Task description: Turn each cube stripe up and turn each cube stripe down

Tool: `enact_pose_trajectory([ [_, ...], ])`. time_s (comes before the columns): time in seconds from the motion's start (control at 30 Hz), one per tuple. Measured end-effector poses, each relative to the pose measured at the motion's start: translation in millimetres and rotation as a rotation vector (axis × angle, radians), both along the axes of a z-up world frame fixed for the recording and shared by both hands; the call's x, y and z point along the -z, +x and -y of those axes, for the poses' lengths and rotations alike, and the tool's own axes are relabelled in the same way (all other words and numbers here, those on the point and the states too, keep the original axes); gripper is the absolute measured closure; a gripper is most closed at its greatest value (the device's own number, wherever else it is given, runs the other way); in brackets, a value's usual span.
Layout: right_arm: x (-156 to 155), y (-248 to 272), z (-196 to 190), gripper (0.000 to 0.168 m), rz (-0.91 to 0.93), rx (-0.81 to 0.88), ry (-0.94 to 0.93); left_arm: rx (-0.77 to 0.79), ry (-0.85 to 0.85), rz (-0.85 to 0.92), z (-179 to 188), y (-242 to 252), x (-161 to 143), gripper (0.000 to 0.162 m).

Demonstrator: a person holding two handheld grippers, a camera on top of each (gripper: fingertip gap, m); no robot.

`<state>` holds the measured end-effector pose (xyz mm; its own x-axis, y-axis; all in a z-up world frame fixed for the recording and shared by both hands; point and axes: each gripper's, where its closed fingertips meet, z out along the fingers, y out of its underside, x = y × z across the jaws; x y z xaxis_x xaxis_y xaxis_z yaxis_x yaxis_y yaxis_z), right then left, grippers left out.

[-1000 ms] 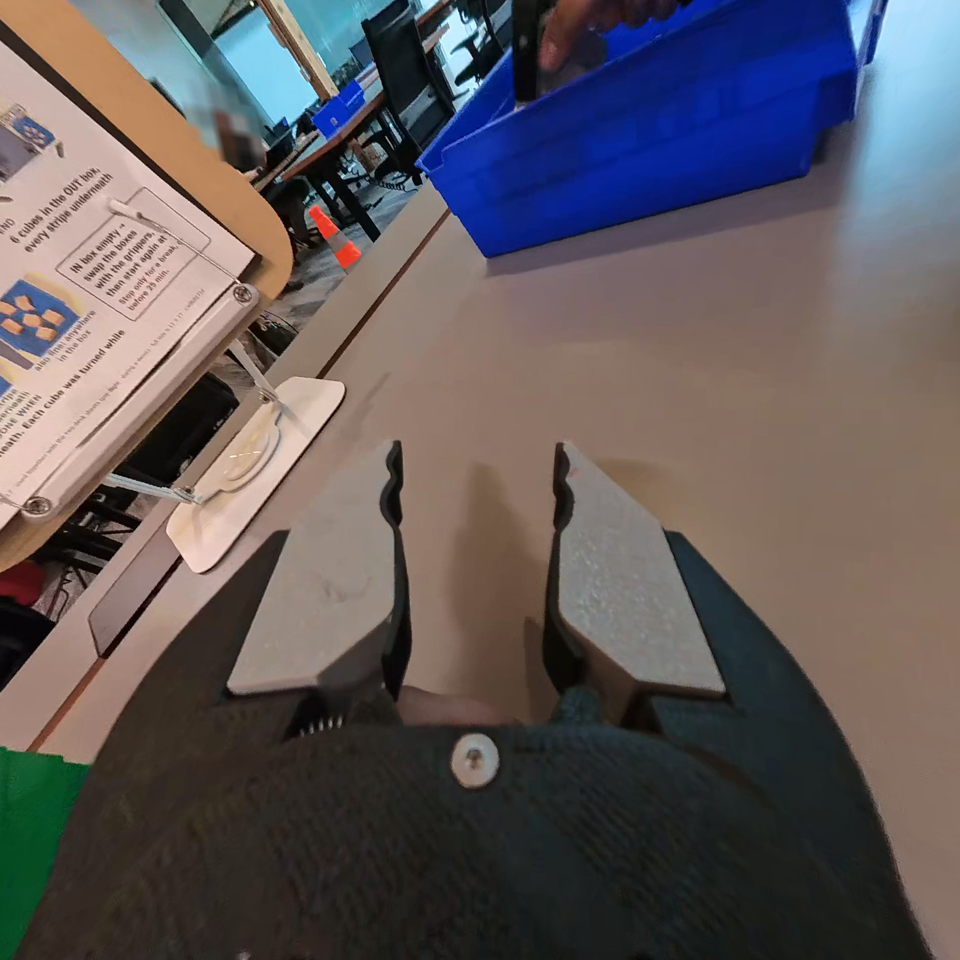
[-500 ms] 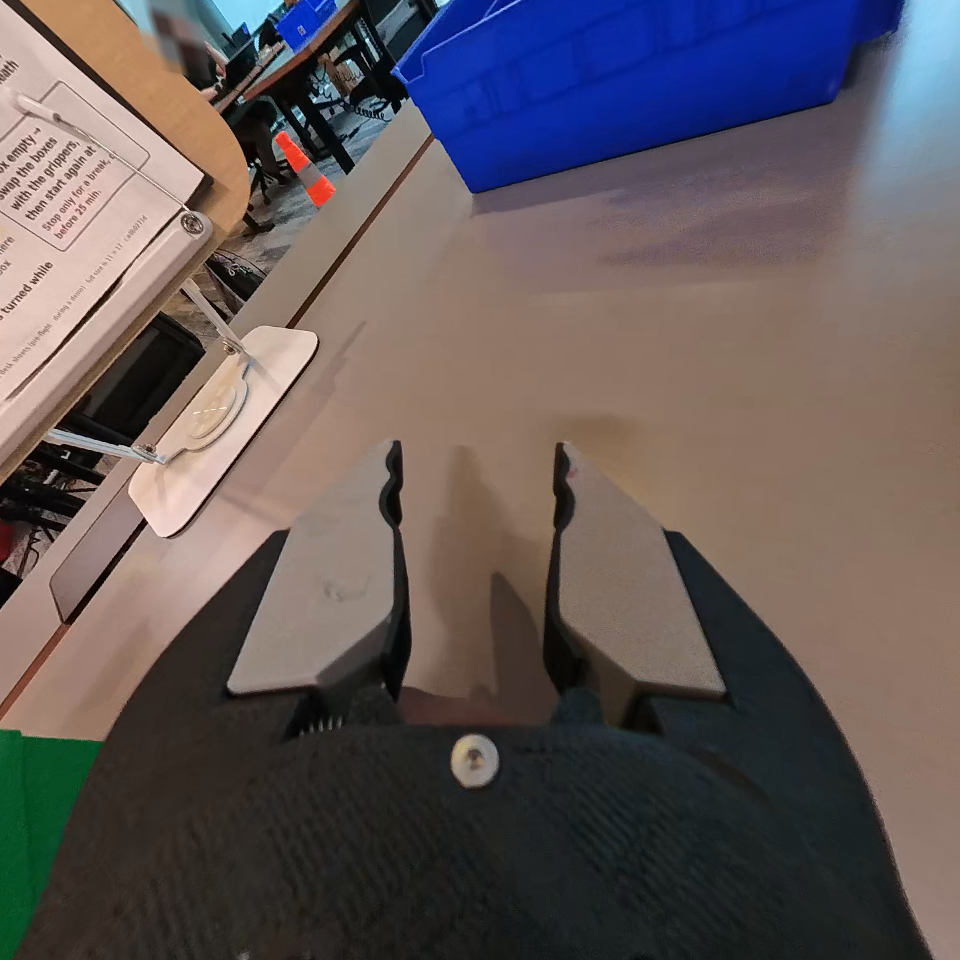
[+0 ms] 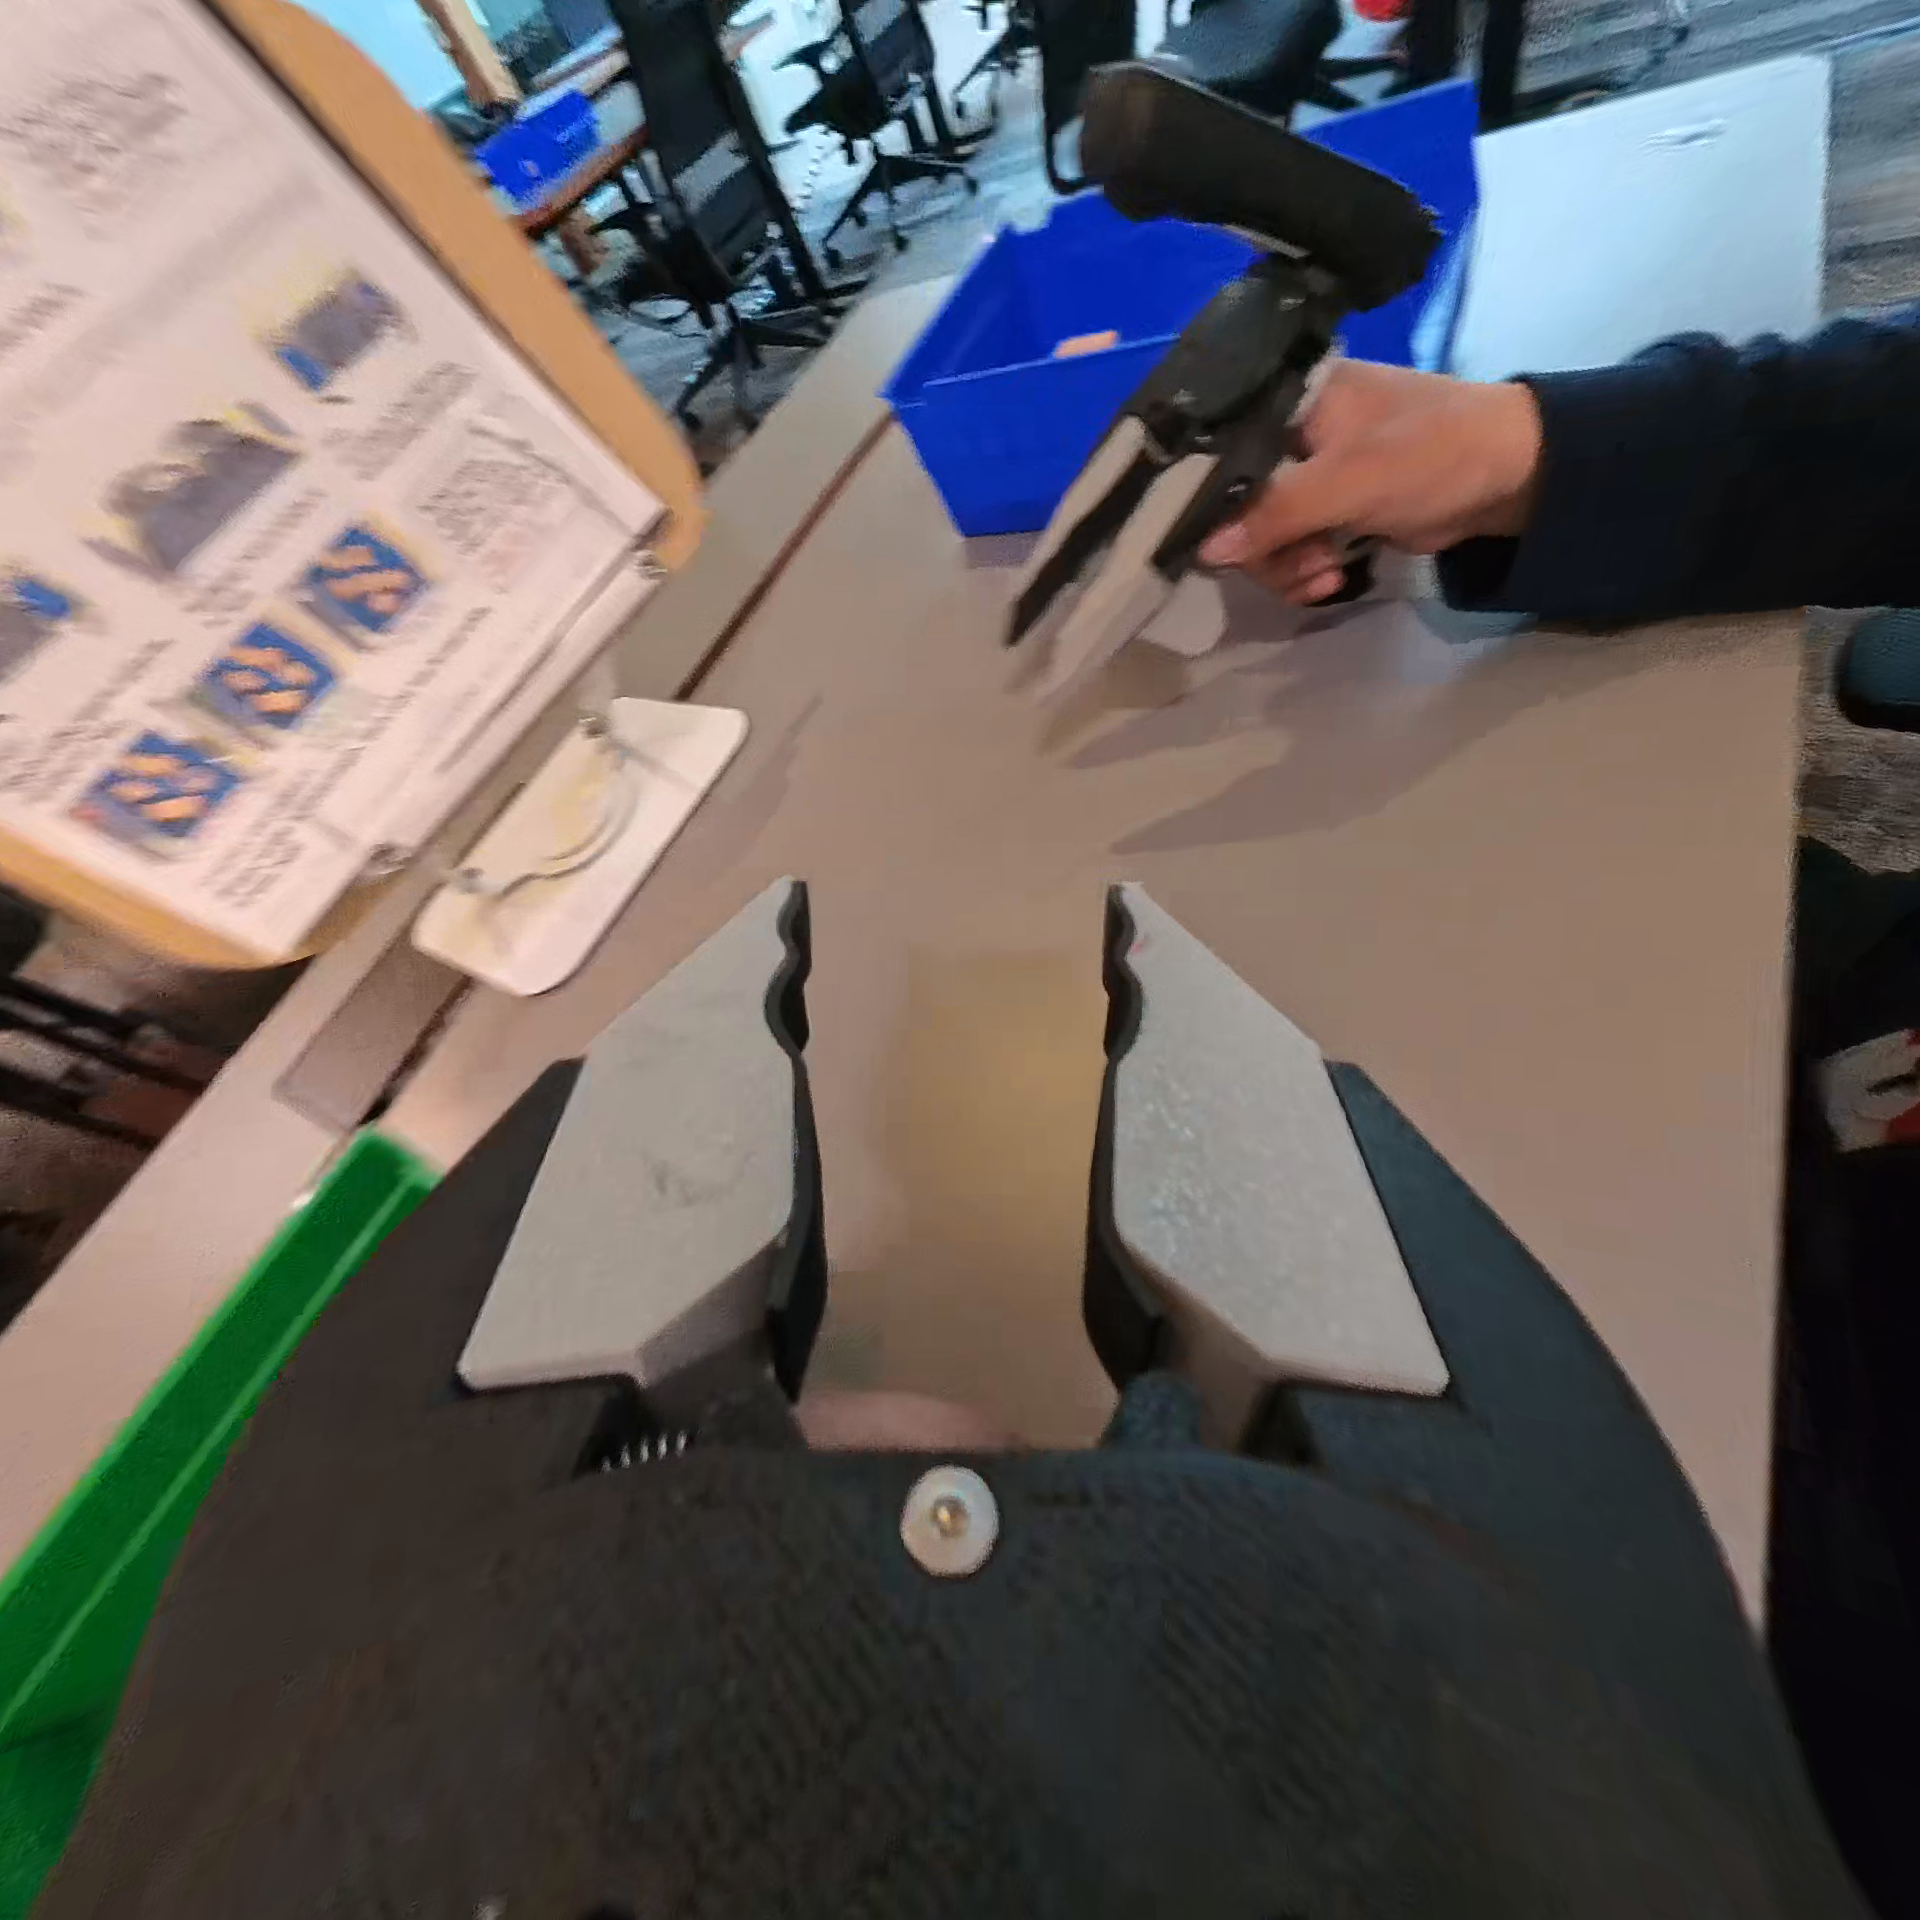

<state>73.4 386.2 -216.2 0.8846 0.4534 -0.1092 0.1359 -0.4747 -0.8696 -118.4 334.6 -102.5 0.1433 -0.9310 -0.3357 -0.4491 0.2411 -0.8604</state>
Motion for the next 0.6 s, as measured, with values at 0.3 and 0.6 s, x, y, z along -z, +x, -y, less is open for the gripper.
enact_pose_trajectory([
  [0.3, 5.0, -4.5, 6.7, 0.113, -0.098, -0.039, -0.057, -0.142, -0.025, -0.178, -119.4, -86.7, 22.2, 0.102],
  [0.6, 14.0, -27.4, 13.9, 0.112, 0.001, -0.098, -0.053, -0.026, -0.131, -0.495, -153.8, -102.3, 93.2, 0.116],
])
